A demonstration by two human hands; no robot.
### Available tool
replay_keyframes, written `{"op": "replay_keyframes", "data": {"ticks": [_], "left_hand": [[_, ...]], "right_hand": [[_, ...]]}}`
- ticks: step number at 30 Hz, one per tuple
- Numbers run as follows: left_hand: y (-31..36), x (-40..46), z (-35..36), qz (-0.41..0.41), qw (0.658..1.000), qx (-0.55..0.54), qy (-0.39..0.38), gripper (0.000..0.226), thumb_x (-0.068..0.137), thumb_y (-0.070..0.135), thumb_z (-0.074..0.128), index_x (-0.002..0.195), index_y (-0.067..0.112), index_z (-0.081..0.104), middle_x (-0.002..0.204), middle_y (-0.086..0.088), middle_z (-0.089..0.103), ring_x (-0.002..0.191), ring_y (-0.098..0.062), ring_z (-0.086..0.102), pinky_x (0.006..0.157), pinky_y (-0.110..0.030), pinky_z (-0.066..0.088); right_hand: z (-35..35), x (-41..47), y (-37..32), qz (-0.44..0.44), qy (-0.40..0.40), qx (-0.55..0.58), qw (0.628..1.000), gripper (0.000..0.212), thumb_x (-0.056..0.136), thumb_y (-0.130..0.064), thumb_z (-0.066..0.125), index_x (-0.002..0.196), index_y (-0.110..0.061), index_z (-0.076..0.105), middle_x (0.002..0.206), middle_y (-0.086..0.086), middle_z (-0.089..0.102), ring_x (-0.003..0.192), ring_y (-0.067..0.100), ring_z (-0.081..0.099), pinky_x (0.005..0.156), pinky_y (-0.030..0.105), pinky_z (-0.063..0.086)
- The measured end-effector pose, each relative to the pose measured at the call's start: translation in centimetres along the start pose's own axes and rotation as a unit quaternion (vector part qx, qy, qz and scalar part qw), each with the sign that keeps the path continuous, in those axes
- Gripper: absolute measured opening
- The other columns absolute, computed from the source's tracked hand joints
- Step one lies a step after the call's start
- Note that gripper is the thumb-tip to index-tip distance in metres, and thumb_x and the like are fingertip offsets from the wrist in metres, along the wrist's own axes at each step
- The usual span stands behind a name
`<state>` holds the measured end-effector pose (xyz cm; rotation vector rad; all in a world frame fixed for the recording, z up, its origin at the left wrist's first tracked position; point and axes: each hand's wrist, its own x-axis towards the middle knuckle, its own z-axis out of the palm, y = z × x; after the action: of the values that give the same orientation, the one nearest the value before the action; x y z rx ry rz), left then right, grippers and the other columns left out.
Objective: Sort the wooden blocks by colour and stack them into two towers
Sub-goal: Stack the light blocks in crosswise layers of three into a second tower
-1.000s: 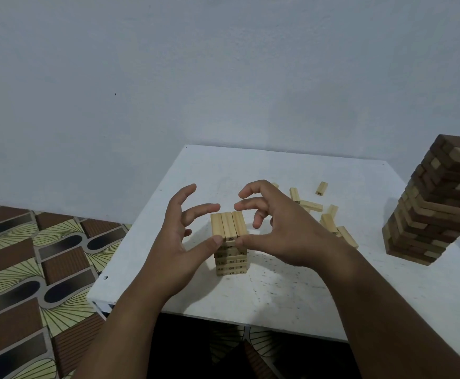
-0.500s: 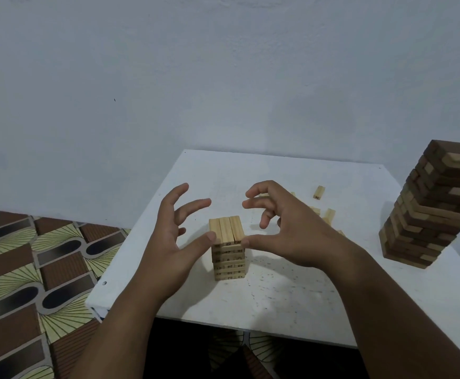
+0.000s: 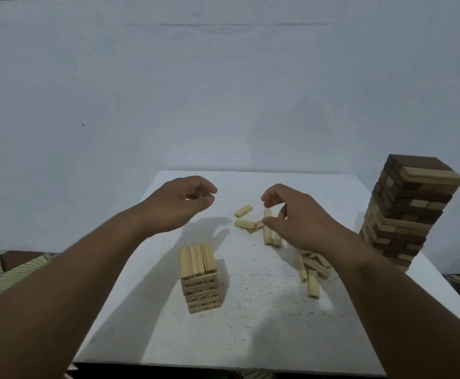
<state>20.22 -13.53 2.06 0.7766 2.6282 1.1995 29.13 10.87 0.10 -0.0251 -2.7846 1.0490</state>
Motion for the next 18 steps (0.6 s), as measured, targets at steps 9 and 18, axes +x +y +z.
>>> {"op": "replay_keyframes", "data": {"ticks": [9, 18], "left_hand": [[-3.6, 7.9, 4.9, 0.047, 0.97, 0.206, -0.118, 0.034, 0.095, 0.034, 0.06, 0.129, 0.032, 0.056, 0.124, 0.009, 0.06, 0.103, -0.01, 0.058, 0.088, -0.024, 0.045], [-5.0, 13.6, 7.3, 0.037, 0.971, 0.227, -0.069, 0.032, 0.094, 0.04, 0.061, 0.118, 0.02, 0.065, 0.113, 0.005, 0.067, 0.088, -0.008, 0.054, 0.076, -0.019, 0.036]], "right_hand": [[4.4, 4.6, 2.4, 0.071, -0.041, -0.125, 0.989, 0.041, 0.084, -0.044, 0.072, 0.12, -0.032, 0.058, 0.124, -0.004, 0.054, 0.104, 0.015, 0.057, 0.094, 0.037, 0.049], [3.7, 6.7, 4.3, 0.133, 0.002, -0.033, 0.991, 0.014, 0.072, -0.016, 0.078, 0.078, -0.02, 0.066, 0.085, -0.005, 0.064, 0.068, 0.012, 0.065, 0.055, 0.027, 0.052]]}}
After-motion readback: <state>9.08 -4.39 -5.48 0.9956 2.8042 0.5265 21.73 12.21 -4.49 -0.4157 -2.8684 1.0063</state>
